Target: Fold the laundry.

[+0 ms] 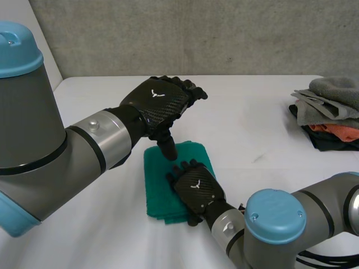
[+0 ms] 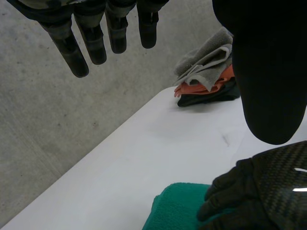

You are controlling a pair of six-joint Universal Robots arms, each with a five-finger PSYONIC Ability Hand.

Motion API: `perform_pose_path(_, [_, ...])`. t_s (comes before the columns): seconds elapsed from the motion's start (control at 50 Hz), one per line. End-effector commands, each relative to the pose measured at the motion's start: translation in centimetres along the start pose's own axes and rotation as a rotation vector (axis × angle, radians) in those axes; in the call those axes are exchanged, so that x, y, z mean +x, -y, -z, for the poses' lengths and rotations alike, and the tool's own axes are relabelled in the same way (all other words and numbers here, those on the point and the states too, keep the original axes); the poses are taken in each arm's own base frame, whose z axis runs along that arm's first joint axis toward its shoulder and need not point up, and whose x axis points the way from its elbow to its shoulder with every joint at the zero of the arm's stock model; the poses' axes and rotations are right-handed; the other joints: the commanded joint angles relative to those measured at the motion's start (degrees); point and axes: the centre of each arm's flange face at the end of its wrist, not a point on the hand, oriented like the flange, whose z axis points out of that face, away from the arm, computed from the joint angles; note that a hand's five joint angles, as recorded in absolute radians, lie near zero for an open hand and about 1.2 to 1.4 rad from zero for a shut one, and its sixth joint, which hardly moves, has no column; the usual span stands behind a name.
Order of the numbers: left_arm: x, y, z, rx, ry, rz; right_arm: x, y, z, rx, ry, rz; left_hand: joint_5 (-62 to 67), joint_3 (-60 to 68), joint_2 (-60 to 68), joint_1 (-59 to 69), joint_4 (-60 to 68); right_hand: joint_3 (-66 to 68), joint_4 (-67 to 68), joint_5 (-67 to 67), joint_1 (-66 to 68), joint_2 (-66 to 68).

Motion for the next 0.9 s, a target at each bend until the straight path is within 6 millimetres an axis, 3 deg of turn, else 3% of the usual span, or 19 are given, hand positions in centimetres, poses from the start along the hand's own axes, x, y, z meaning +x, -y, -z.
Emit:
perform_pose_path(0.02, [0.1,-0.1,0.0,-0.004,-0.002,0.003,0.3,0.2,-1.1,0.029,-0.015,0.054,0.4,1.0,1.4,1.9,1.4,-2.2,-3.5,-3.7,-1.1,-2.7])
perform_pose_path(0.12, [0.2,-0.4,0.1,-0.014,-0.006,0.006,0.5,0.5,-1.9,0.044,-0.021,0.069,0.2,0.9,1.2,1.7,1.2,-2.2,-3.5,-3.7,-1.1,-2.7])
perform_pose_path(0.3, [0.1,-0.5,0.1,-0.017,-0.004,0.007,0.9,0.5,-4.2,0.065,-0.030,0.074,0.2,0.9,1.2,1.7,1.2,12.4,11.1,10.9,13.5,11.8])
perform_pose_path(0.38, [0.1,-0.6,0.1,-0.019,-0.003,0.007,1.2,0.9,-4.8,0.084,-0.033,0.075,0.2,0.9,1.2,1.7,1.2,28.3,27.0,26.8,29.4,27.8])
perform_pose_path(0.46, [0.0,-0.6,0.1,-0.019,-0.002,0.012,1.7,1.7,-5.4,0.114,-0.044,0.077,0.2,0.9,1.2,1.7,1.2,54.5,53.2,53.0,55.6,54.0])
perform_pose_path(0.48, [0.0,-0.6,0.1,-0.019,-0.002,0.014,1.7,1.9,-5.7,0.120,-0.045,0.080,0.2,0.9,1.2,1.7,1.2,67.6,66.3,66.1,68.7,67.1])
perform_pose_path(0.6, [-0.1,-0.4,0.1,-0.012,0.002,0.037,2.7,1.7,-6.6,0.090,-0.052,0.071,-0.1,0.5,0.9,1.4,0.9,67.8,66.5,66.3,68.9,67.3])
perform_pose_path(0.68, [-0.2,-0.3,0.2,-0.010,0.005,0.038,6.9,0.6,-6.6,0.024,-0.125,0.048,-0.1,0.5,0.9,1.4,0.9,67.8,66.5,66.3,68.9,67.3])
perform_pose_path(0.7, [-0.2,-0.2,0.2,-0.008,0.005,0.038,8.9,0.2,-6.5,0.006,-0.159,0.049,-0.1,0.5,0.9,1.4,0.9,67.8,66.5,66.3,68.9,67.3])
perform_pose_path(0.76, [-0.2,-0.2,0.2,-0.008,0.004,0.038,11.6,0.3,-6.0,0.001,-0.195,0.072,-0.1,0.5,0.9,1.4,0.9,67.8,66.5,66.3,68.9,67.3])
perform_pose_path(0.78, [-0.2,-0.3,0.2,-0.008,0.006,0.036,13.3,0.4,-5.6,0.002,-0.210,0.091,-0.1,0.5,0.9,1.4,0.9,67.8,66.5,66.3,68.9,67.3])
perform_pose_path(0.9, [-0.3,-0.2,0.2,-0.007,0.008,0.038,18.7,0.0,-4.8,0.025,-0.223,0.164,-0.1,0.5,0.9,1.4,0.9,67.8,66.5,66.3,68.9,67.3])
